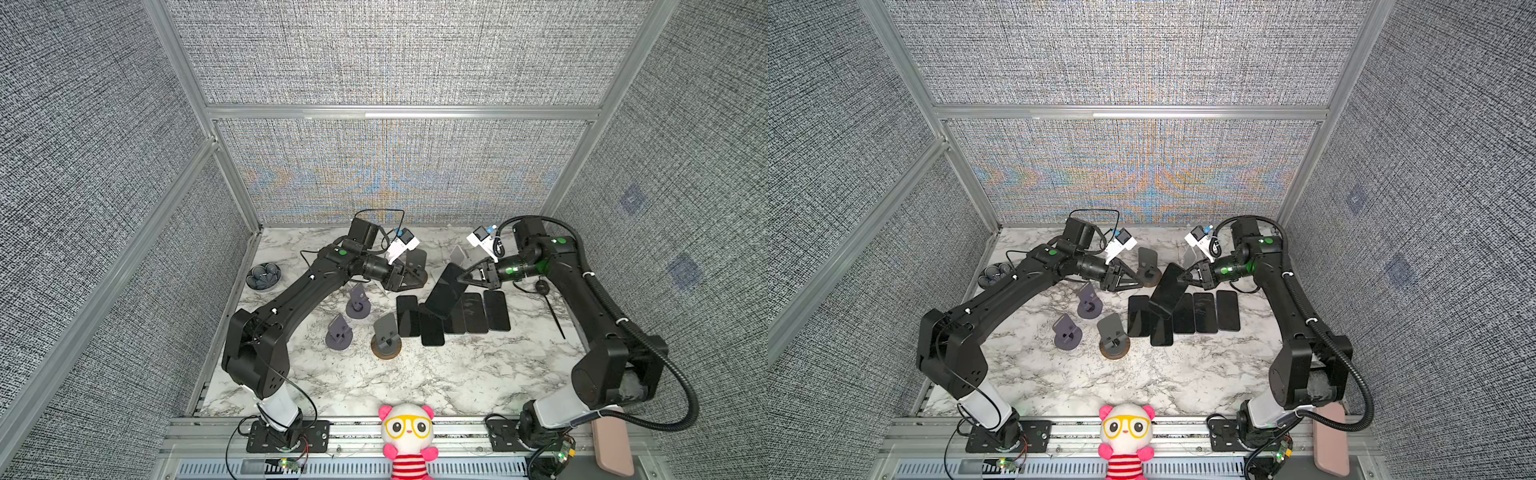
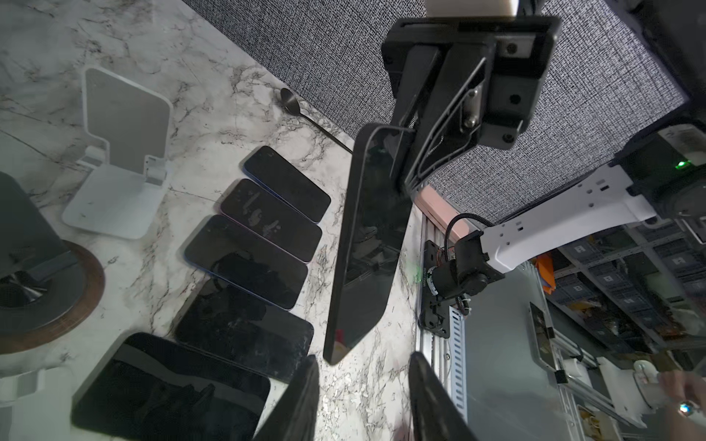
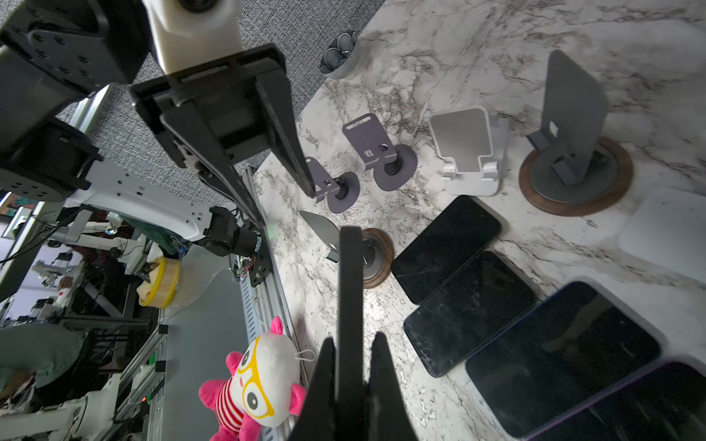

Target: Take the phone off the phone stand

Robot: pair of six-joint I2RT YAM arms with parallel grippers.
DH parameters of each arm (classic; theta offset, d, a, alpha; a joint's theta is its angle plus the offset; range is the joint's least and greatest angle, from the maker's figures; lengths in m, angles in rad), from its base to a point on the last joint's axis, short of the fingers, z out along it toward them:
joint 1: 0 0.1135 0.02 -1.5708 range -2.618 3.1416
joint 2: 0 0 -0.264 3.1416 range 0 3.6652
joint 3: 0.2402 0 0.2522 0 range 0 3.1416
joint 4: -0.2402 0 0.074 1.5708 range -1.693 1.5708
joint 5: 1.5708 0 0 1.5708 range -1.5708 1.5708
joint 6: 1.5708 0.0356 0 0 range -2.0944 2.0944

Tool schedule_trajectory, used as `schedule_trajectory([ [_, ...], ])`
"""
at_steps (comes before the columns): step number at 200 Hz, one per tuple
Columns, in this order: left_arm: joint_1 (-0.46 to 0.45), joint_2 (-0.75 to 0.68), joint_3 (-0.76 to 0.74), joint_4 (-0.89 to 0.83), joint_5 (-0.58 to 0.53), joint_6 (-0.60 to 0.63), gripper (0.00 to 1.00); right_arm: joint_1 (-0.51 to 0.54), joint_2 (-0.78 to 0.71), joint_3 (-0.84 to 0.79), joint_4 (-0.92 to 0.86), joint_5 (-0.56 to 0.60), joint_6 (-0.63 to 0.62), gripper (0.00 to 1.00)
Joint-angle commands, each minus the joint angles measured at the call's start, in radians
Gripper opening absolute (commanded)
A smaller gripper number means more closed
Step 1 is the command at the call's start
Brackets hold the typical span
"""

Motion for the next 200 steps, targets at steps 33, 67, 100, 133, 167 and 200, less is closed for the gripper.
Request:
schedule_trajectory([
  [33,-0.051,0.016,-0.016,0.078,0.034,-0.043,0.41,0.025,0.043,0.013,0.008,-0.136,-0.05,0.01],
  [67,-0.058,0.015,-0.048,0.107,0.049,-0.065,0.35,0.034,0.074,0.04,0.002,-0.177,-0.074,0.0],
  [100,-0.058,0.009,-0.068,0.177,0.076,-0.106,0.32,0.044,0.095,0.061,-0.01,-0.21,-0.092,0.01],
  [133,-0.048,-0.009,-0.073,0.177,0.005,-0.098,0.55,0.048,0.108,0.08,-0.094,-0.164,-0.144,0.0],
  [167,-0.022,-0.011,-0.078,0.175,-0.035,-0.103,0.6,0.044,0.097,0.073,-0.155,-0.134,-0.186,0.0],
  [200,-0.023,0.018,-0.073,0.188,-0.036,-0.129,0.61,0.044,0.085,0.06,-0.11,-0.15,-0.152,0.01],
])
